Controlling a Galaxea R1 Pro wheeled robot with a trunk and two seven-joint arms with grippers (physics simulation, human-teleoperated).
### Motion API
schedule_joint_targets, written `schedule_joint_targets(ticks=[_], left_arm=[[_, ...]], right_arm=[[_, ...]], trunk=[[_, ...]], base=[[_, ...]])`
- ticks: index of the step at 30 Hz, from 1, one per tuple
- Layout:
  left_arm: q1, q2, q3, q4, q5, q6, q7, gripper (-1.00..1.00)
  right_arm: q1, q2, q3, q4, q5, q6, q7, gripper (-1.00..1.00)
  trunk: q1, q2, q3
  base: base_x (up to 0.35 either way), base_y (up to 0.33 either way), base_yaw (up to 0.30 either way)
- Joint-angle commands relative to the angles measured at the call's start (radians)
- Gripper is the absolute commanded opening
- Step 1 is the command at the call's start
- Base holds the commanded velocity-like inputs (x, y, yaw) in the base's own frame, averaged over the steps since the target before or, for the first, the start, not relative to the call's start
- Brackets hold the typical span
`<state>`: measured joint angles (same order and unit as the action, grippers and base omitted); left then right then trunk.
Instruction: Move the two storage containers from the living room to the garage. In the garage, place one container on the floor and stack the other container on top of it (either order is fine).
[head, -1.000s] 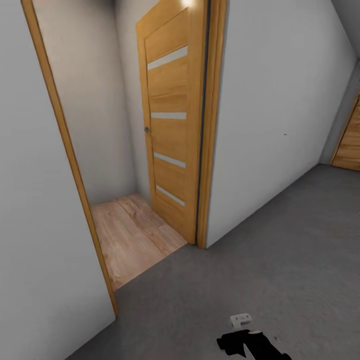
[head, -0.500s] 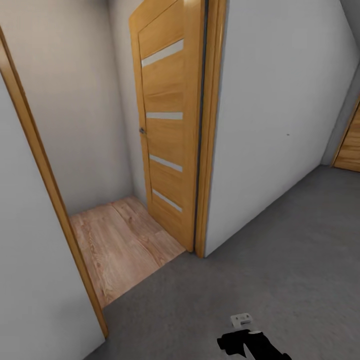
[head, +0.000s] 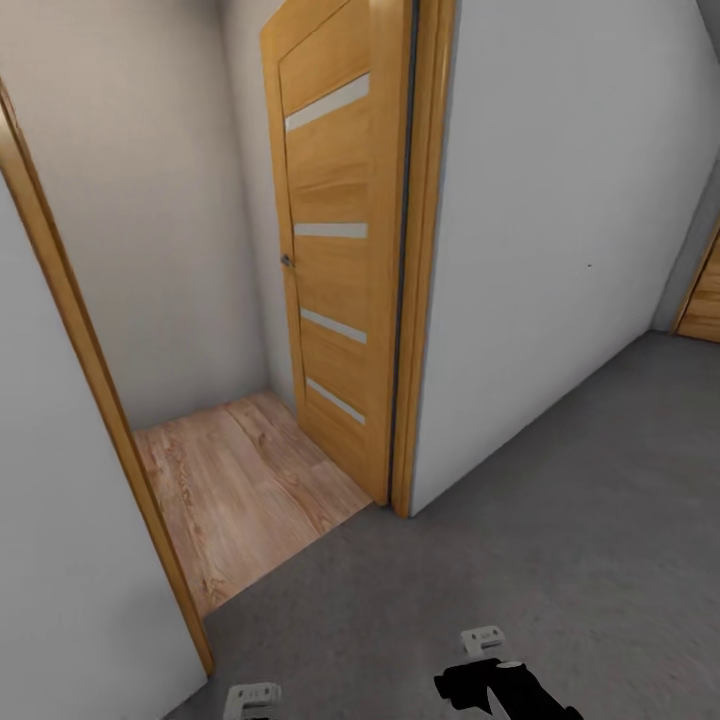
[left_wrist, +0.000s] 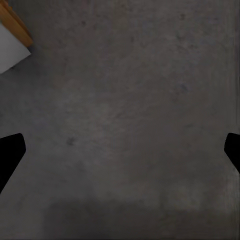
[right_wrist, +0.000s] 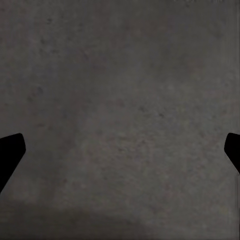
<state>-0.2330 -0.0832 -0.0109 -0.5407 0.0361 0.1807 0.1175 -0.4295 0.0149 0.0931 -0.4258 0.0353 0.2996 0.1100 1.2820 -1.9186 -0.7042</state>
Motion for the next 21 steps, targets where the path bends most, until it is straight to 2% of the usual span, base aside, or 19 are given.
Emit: schedule_joint_targets(ticks=[1,10,21], left_arm=[[0.0,0.0,-0.001,-0.003,0.004,0.002,0.006,1.0],[-0.001,-0.002,-0.003,0.031,0.003,-0.02,0.007,1.0],[-0.002,-0.004,-0.003,0.043,0.004,-0.044,0.007,1.0]], right_arm=[[0.0,-0.001,0.002,-0.002,0.004,0.006,0.002,1.0],[0.0,-0.001,0.002,-0.002,0.004,0.006,0.003,1.0],[0.0,-0.001,0.002,-0.002,0.004,0.002,0.002,1.0]], trunk=[[0.0,0.0,-0.002],[0.0,0.0,-0.008],[0.0,0.0,-0.012]], base=[[0.004,-0.247,0.149],[0.015,-0.289,0.19],[0.108,-0.321,0.105]])
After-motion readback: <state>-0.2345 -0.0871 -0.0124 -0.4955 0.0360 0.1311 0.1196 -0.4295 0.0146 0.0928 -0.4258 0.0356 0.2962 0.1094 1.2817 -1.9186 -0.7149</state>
